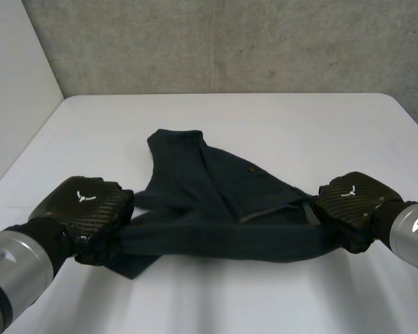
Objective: Fold the shorts.
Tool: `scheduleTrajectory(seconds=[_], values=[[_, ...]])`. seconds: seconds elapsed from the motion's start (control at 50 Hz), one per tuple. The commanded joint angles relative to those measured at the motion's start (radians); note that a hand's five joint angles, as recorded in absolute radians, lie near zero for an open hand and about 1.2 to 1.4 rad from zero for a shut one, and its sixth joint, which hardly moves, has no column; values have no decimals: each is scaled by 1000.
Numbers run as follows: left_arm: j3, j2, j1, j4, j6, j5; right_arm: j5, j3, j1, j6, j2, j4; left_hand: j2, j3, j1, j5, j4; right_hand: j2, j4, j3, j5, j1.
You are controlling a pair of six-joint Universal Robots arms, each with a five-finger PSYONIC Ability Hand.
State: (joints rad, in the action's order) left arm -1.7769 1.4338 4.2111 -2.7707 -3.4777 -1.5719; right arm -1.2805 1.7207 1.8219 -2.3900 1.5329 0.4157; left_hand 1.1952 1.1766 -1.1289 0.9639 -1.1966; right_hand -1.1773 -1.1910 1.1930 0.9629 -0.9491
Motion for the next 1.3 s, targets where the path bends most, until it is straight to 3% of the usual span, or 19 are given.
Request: scheduleTrajectory(seconds=[0.02,0.14,0.18,0.2,0.46,0.54,0.58,0.64,0.66,0.74,0.84,0.92,1.04,1.16,1.3], values=[[-18,117,9,-161,-1,-11,-10,7,66,-170,-106,-109,201,220,-267,258,-200,-219,-205,203,259,-447],[78,296,33,-218,9,-17,-5,-1,68,-323,-166,-115,201,220,-267,258,-200,137,151,-153,-98,-91],[100,327,33,-217,12,-17,-5,0,71,-357,-166,-114,201,220,-267,258,-200,462,476,-478,-422,234],[109,338,33,-218,11,-17,-5,0,71,-363,-165,-112,201,220,-267,258,-200,505,518,-520,-465,277],[165,410,35,-221,14,-17,1,-1,69,-368,-126,43,201,220,-267,258,-200,713,727,-729,-674,485],[166,424,40,-222,14,-16,1,7,71,-365,-129,43,201,220,-267,258,-200,664,678,-680,-624,436],[166,430,55,-222,15,-16,-5,8,77,-360,-137,31,201,220,-267,258,-200,526,540,-542,-487,298],[163,441,76,-219,14,-14,-10,5,79,-356,-158,-20,201,220,-267,258,-200,-133,-119,117,172,-361],[163,444,79,-218,14,-13,-13,3,79,-353,-166,-35,201,220,-267,258,-200,-218,-204,202,258,-446],[162,470,79,-216,3,-10,-48,-13,82,-272,-207,-116,201,220,-267,258,-200,-219,-205,203,259,-447],[183,522,81,-217,-1,-10,-150,-88,108,-141,-290,-149,201,220,-267,258,-200,-219,-205,203,259,-447],[273,582,79,-219,-3,-13,-227,-217,197,-130,-362,-149,201,220,-267,258,-200,-219,-205,203,259,-447],[558,665,79,-230,-1,-16,-266,-449,234,-123,-425,-196,201,220,-267,258,-200,-219,-205,203,259,-447],[957,689,82,-314,9,-103,-273,-731,237,-117,-459,-417,201,220,-267,258,-200,-219,-205,203,259,-447],[1111,656,79,-581,12,-166,-295,-825,237,-124,-412,-859,201,220,-267,258,-200,-219,-205,203,259,-447]])
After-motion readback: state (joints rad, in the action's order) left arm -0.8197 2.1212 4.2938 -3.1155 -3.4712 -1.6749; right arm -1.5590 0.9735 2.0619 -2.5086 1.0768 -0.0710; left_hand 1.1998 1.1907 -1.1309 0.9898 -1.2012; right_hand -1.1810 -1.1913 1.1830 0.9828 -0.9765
